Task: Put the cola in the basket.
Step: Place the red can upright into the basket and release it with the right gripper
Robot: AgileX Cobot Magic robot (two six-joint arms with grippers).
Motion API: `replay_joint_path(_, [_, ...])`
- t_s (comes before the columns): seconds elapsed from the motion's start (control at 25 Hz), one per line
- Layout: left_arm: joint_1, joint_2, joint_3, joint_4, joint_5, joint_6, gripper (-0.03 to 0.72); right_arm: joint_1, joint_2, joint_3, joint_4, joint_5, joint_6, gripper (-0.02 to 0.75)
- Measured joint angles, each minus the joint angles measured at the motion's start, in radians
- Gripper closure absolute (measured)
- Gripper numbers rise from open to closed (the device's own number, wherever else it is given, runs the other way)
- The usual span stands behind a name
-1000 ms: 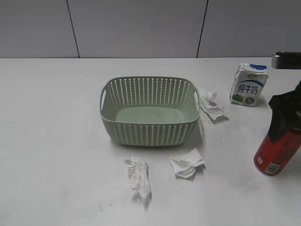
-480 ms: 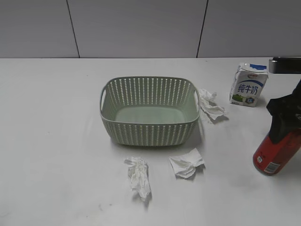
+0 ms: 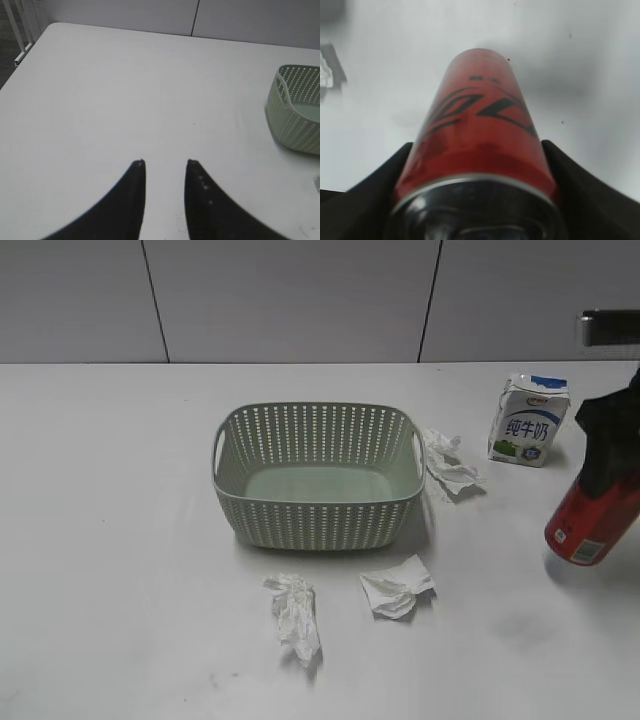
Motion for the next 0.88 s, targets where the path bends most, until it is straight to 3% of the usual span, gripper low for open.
replay_joint_path(0.28, [0.0,0.0,0.0,0.0,0.0,0.0,0.471,0.087,0.0,-0.192,-0.027,0.038,-0.002,0.216])
replay_joint_path(0.6, [0.0,0.0,0.0,0.0,0.0,0.0,0.471,0.296,0.035,-0.463,-0.027,0.054,-0.002,0.216])
replay_joint_path(0.88, [0.0,0.0,0.0,0.0,0.0,0.0,0.471,0.446,0.208,-0.681,-0.032,0.054,-0.002,0.216])
